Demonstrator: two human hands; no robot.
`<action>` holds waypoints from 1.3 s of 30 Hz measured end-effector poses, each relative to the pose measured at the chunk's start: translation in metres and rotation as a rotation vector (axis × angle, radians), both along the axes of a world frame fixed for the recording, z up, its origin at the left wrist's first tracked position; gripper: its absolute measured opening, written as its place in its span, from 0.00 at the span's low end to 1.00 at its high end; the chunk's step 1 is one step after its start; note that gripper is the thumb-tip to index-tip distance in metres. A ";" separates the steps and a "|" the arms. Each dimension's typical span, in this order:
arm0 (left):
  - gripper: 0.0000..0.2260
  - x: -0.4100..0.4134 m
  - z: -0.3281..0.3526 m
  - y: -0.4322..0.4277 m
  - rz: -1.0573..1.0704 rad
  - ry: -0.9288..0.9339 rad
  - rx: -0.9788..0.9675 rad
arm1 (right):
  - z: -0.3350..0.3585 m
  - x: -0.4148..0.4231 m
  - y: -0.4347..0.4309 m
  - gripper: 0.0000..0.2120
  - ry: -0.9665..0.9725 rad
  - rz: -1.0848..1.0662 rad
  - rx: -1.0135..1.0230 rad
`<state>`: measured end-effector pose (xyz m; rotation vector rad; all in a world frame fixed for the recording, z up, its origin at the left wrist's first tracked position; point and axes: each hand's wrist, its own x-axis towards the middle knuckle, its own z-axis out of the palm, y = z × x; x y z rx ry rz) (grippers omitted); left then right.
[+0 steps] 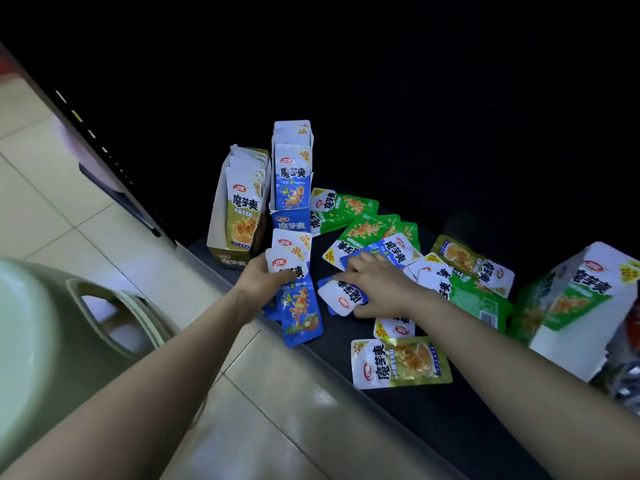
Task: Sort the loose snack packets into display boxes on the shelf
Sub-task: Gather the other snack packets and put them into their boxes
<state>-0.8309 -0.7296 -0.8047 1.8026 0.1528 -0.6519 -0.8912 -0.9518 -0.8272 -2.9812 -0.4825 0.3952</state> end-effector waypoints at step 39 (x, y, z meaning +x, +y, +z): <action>0.08 -0.007 0.001 -0.016 0.036 0.016 -0.051 | 0.019 -0.003 0.004 0.39 0.089 -0.747 0.840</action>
